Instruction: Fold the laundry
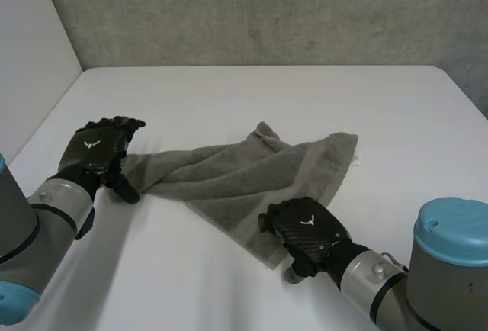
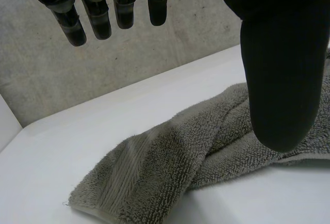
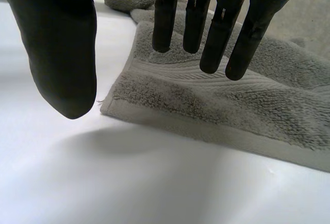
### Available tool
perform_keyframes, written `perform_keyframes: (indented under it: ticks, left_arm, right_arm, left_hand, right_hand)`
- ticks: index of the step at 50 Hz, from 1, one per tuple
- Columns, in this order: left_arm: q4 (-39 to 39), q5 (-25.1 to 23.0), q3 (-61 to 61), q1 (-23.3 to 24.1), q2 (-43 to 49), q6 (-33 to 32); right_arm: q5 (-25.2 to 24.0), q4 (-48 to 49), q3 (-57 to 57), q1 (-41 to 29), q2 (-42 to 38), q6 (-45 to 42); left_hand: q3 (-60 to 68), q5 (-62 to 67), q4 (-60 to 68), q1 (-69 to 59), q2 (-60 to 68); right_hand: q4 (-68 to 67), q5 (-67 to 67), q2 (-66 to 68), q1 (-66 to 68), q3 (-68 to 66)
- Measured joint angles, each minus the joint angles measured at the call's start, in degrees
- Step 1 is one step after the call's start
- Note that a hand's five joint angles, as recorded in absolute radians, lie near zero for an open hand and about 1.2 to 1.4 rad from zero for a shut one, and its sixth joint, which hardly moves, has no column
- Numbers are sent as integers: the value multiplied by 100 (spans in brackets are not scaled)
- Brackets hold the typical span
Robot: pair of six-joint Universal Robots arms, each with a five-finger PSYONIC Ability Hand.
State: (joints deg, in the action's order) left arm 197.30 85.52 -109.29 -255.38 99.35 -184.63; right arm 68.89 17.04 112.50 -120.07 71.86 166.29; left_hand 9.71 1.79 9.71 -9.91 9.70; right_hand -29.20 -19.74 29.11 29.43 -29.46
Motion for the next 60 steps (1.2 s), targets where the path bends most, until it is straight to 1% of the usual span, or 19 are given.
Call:
perform_keyframes:
  ticks: [12,35,49,60]
  left_arm:
    - [29,0,-13,13,-3,-3]
    - [46,-2,-49,15,-3,-12]
    - [46,-6,-53,14,-3,-12]
    - [46,-2,-58,21,-3,-10]
  right_arm:
    - [3,498,-132,-104,-315,261]
    - [17,611,-388,-274,-864,200]
    - [19,948,-441,-271,-1027,157]
    - [63,990,-546,-269,-1157,37]
  left_hand:
    - [0,0,0,0,0]
    - [0,0,0,0,0]
    - [0,0,0,0,0]
    - [0,0,0,0,0]
  right_hand:
    - [-151,-162,120,173,-140]
    - [-163,-211,151,195,-157]
    - [-802,-770,817,790,-795]
    - [-1050,-955,916,1023,-1038]
